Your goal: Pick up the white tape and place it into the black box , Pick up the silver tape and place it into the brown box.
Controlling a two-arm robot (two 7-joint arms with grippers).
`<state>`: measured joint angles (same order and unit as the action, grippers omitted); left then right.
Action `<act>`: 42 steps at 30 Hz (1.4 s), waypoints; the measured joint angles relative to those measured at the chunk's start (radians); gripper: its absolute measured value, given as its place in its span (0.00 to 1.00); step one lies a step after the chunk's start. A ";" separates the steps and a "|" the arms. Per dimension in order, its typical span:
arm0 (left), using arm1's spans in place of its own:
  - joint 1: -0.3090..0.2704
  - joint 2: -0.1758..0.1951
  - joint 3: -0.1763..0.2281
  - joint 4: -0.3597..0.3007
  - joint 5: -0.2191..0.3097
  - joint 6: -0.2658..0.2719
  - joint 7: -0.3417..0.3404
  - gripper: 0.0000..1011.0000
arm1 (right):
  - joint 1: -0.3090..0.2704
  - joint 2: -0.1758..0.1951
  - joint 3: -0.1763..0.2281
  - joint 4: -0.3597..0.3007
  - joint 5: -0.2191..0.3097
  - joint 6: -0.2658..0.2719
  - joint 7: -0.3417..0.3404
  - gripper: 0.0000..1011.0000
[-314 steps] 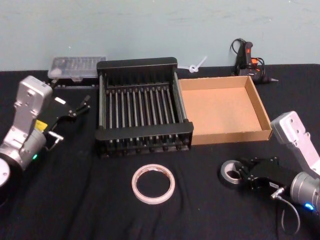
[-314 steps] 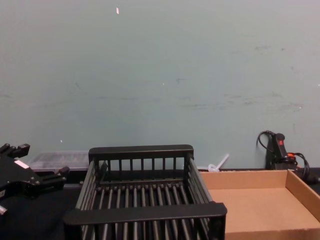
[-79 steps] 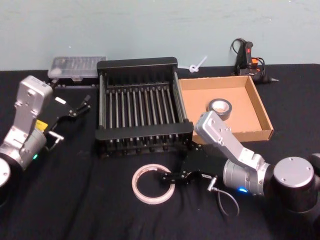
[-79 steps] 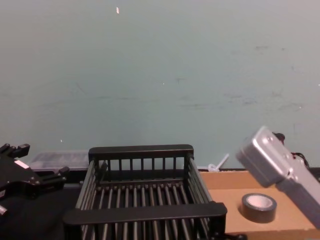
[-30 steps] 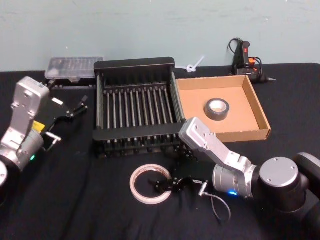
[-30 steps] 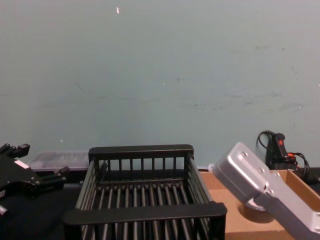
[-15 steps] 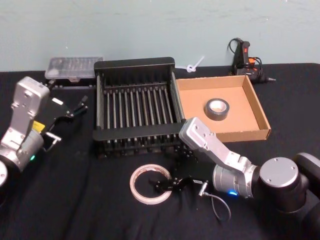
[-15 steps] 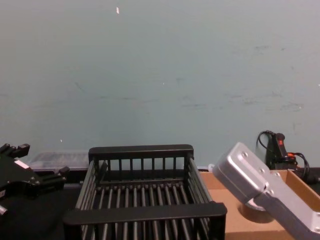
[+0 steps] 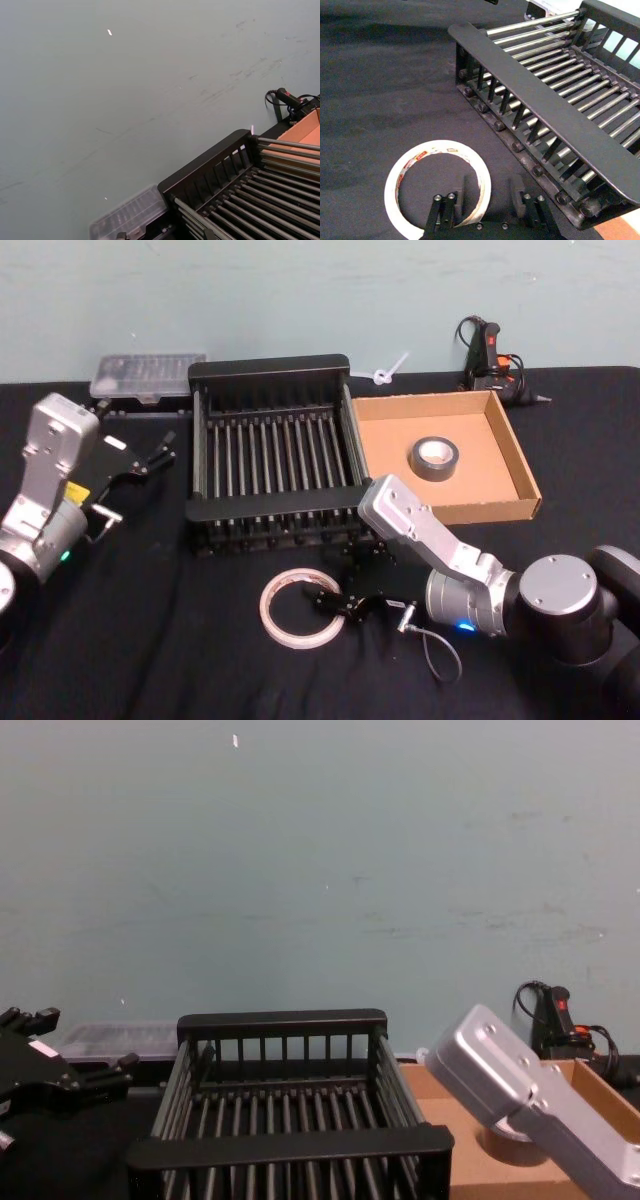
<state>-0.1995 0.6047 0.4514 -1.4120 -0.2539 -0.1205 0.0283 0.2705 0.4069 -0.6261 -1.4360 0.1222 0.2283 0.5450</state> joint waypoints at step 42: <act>0.000 0.000 0.000 0.000 0.000 0.000 0.000 0.99 | -0.014 0.030 0.026 -0.052 0.051 -0.031 0.025 0.07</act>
<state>-0.1996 0.6047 0.4514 -1.4120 -0.2539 -0.1205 0.0283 0.2562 0.4370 -0.6001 -1.4885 0.1729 0.1971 0.5698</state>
